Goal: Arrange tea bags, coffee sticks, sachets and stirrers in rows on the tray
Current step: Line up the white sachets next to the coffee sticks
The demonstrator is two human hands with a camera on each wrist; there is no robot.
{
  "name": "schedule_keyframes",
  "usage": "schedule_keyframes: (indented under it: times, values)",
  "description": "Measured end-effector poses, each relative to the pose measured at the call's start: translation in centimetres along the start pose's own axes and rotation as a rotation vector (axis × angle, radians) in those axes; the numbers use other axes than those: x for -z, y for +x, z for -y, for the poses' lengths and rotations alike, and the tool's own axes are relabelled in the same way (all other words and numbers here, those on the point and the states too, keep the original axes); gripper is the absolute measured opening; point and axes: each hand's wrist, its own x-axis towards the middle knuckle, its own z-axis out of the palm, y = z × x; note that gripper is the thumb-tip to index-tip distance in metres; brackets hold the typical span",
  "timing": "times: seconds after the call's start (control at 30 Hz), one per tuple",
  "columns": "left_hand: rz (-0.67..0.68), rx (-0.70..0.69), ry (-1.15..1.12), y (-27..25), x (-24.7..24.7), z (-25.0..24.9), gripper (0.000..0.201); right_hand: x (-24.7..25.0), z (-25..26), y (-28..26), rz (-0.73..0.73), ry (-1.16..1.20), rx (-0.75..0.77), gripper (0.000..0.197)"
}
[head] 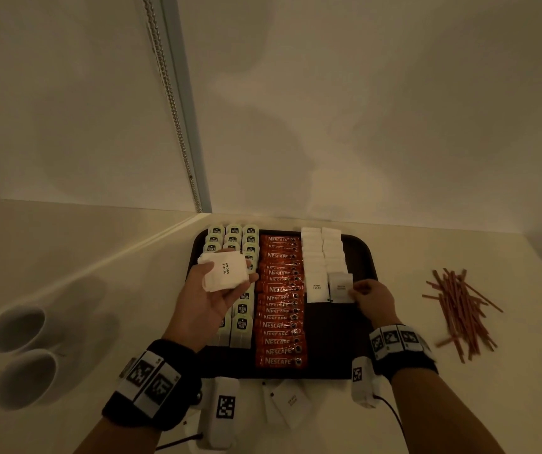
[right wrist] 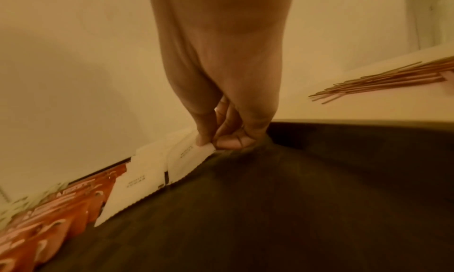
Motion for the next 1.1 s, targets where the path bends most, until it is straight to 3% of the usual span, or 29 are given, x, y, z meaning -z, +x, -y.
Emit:
schedule_keyframes:
  times: [0.07,0.2,0.3,0.37,0.43,0.57,0.67,0.77,0.93,1.1]
  values:
    - [0.004,-0.008,0.009,0.0,0.2,0.0,0.086,-0.2,0.3,0.0,-0.017,-0.012,0.008,0.021]
    - [-0.015,-0.026,0.033,0.0,0.0,0.0,0.042,-0.4,0.8,-0.2,-0.035,-0.059,0.014,0.018]
    - [-0.026,-0.044,0.1,-0.1,-0.3,-0.1,0.035,0.0,1.8,-0.7,-0.064,-0.086,0.055,0.025]
    - [-0.03,-0.071,0.168,0.0,-0.6,-0.3,0.029,0.5,3.9,-1.7,-0.084,-0.037,0.164,0.025]
    - [-0.052,-0.095,0.263,0.2,-0.8,-0.3,0.025,1.0,7.5,-3.7,0.007,0.124,0.282,0.019]
    - [-0.082,-0.146,0.392,0.5,-1.5,-0.1,0.017,2.0,14.3,-8.4,0.344,0.358,0.51,0.022]
    - [-0.053,-0.206,0.513,0.1,-2.0,-0.1,0.012,2.0,16.3,-10.4,0.422,0.392,0.58,0.018]
    - [-0.075,-0.286,0.646,-0.1,-1.8,-0.2,0.011,2.0,16.4,-11.2,0.406,0.397,0.604,0.008]
    - [-0.131,-0.363,0.725,-0.5,-2.2,-0.8,0.027,2.0,15.7,-12.5,0.505,0.514,0.539,0.007]
    - [-0.113,-0.325,0.674,-0.8,-2.3,-0.5,0.023,1.4,15.3,-12.9,0.4,0.622,0.472,0.008]
